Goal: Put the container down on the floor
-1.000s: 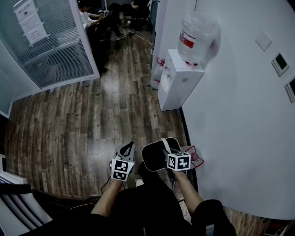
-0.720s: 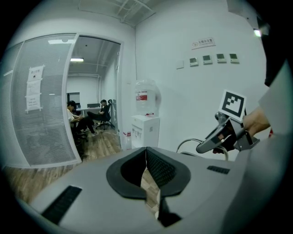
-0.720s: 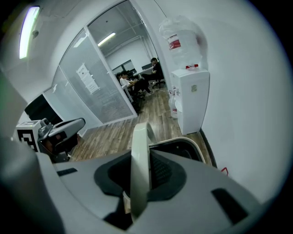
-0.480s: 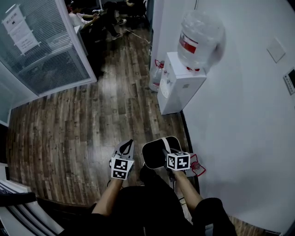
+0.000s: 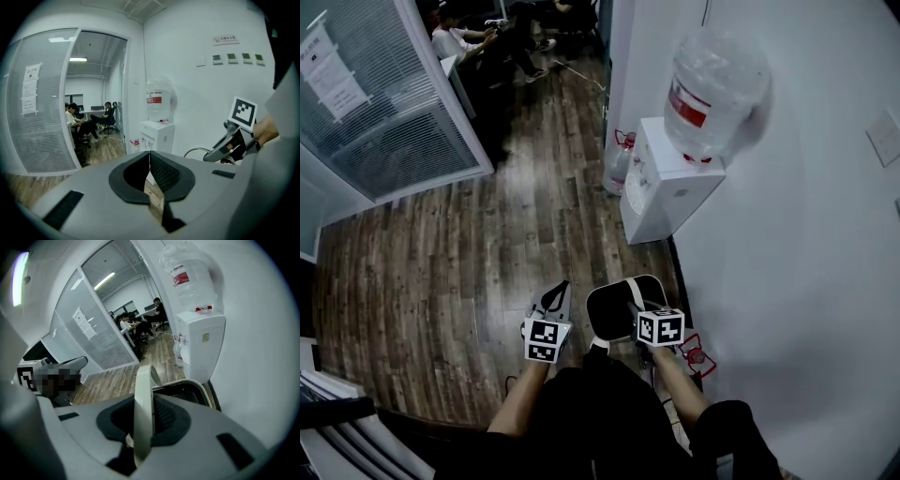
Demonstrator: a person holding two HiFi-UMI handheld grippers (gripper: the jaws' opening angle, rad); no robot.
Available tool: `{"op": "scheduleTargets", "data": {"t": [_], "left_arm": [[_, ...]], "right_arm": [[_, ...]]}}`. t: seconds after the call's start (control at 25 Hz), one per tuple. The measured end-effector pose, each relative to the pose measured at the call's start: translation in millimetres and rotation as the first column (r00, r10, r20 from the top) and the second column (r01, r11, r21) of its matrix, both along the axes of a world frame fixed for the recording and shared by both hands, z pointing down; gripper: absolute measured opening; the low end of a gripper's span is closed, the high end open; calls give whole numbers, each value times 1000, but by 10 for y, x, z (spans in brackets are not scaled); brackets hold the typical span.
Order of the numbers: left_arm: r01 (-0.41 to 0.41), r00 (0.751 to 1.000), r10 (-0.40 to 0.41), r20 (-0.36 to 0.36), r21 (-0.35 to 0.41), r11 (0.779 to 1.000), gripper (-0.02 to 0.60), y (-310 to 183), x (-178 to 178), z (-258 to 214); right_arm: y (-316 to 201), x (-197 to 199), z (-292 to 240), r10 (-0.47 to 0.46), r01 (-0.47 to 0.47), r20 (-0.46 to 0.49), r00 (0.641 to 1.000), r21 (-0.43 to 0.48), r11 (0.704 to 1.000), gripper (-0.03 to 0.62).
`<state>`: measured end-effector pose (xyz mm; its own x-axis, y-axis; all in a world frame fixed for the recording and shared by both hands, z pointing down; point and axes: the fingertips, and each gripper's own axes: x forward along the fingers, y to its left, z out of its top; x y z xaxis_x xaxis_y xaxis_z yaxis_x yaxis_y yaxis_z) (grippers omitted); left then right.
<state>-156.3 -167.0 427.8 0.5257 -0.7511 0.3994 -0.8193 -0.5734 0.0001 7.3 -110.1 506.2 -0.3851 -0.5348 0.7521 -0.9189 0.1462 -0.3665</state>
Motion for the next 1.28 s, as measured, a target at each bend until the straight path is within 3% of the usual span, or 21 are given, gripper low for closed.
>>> {"op": "scheduleTargets", "data": {"t": [0.4, 0.68, 0.88, 1.08, 1.28], "left_arm": [[-25, 1000, 25, 1, -4, 1000, 15, -388, 191, -18], [-123, 992, 124, 5, -22, 992, 15, -755, 475, 67], [-224, 975, 224, 1, -30, 974, 15, -1221, 709, 151], [-312, 950, 311, -29, -49, 949, 15, -1720, 984, 209], [-403, 915, 402, -31, -63, 913, 15, -2181, 1176, 280]], "right_arm": [[-429, 130, -59, 17, -17, 3, 1000, 17, 1000, 69], [-590, 350, 35, 109, -109, 1, 994, -12, 994, 69], [-749, 549, 138, 206, -206, -5, 978, -22, 978, 69], [-919, 763, 304, 333, -333, -6, 943, -27, 942, 69], [-1110, 1036, 429, 500, -499, 12, 866, -57, 865, 69]]}}
